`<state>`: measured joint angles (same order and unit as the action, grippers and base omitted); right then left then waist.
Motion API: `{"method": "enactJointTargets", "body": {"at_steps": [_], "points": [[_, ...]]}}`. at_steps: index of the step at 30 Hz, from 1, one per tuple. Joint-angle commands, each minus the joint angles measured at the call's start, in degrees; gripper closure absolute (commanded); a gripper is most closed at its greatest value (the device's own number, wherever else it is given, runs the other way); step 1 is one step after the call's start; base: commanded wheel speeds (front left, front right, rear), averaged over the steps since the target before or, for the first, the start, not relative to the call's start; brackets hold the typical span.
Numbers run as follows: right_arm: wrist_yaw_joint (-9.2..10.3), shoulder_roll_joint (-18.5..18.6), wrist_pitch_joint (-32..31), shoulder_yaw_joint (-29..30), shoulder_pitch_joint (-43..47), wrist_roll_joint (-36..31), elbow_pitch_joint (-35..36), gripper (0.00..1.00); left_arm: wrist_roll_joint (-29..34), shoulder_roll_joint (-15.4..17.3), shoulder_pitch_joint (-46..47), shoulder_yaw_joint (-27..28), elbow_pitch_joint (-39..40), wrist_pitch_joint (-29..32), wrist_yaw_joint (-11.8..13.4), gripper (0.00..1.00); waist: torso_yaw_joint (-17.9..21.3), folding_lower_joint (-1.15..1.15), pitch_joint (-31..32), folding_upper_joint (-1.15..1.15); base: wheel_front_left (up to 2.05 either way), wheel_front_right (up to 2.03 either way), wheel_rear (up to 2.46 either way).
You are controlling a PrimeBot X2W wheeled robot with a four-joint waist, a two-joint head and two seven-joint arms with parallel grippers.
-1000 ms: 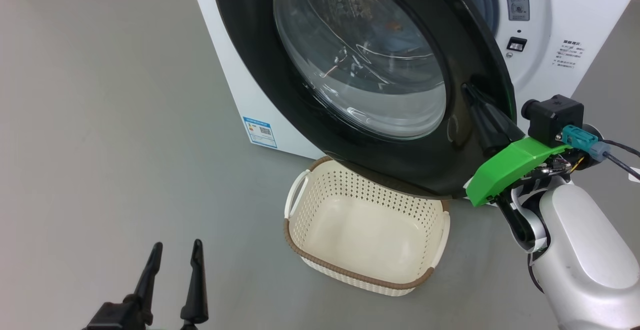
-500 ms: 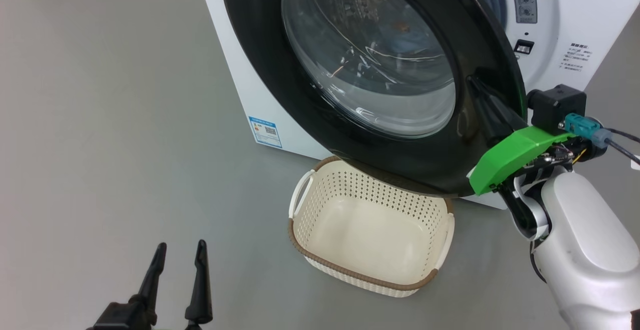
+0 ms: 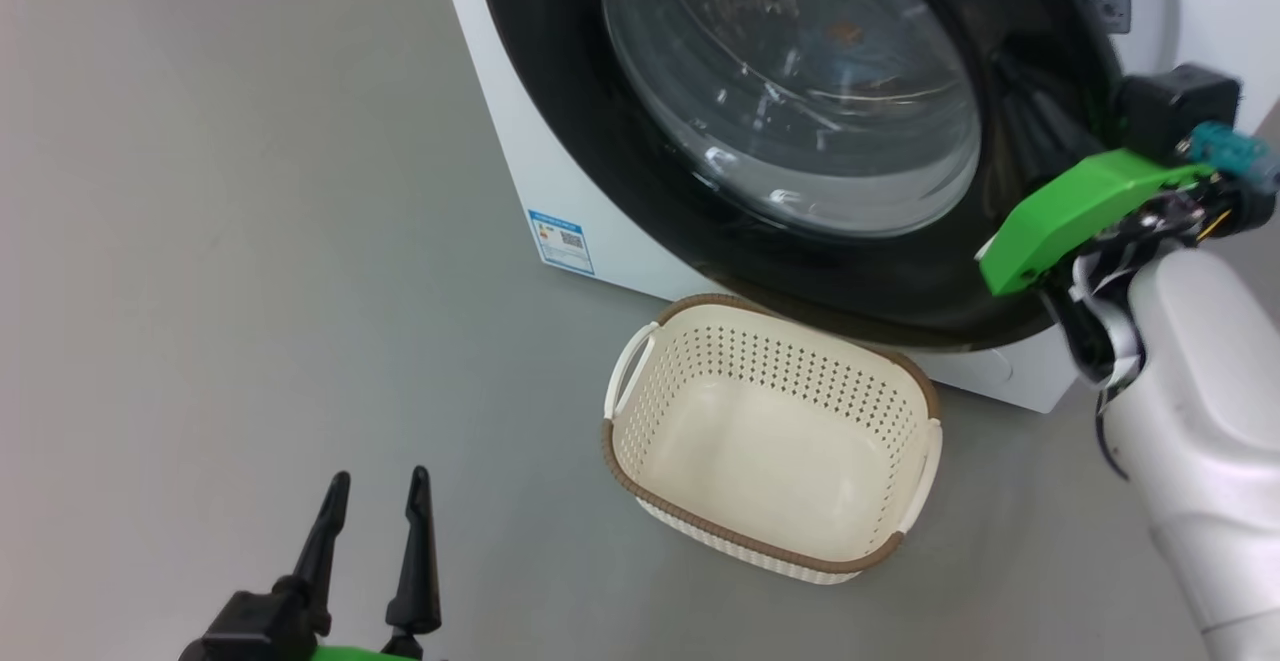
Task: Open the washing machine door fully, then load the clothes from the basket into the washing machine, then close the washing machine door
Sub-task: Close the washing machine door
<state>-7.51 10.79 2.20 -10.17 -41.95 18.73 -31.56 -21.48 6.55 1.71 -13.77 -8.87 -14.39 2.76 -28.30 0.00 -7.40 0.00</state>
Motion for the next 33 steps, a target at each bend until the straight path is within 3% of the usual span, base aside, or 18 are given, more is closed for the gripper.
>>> {"method": "enactJointTargets", "body": {"at_steps": [1, 21, 33], "points": [[0.02, 0.45, 0.92, 0.45, -3.00, 0.49, 0.61, 1.00, 0.82, 0.37, 2.41, 2.12, 1.04, -0.61, -0.30, 0.00, -0.61, 0.00, -0.65, 0.00, 0.00, 0.00, 0.00], [0.02, 2.54, 4.61, 2.89, -16.89, -0.28, -16.94, 1.00, 2.64, -2.22, 3.41, 2.97, -0.38, -0.61, -1.95, 0.00, -3.61, 0.00, -3.04, 0.00, 0.00, 0.00, 0.00], [0.02, 2.05, 8.24, 0.33, -20.45, 0.03, -25.13, 1.00, 3.50, -3.05, 3.11, 4.00, -0.44, -0.61, -2.50, 0.00, -3.49, 0.00, -2.57, 0.00, 0.00, 0.00, 0.00]]}}
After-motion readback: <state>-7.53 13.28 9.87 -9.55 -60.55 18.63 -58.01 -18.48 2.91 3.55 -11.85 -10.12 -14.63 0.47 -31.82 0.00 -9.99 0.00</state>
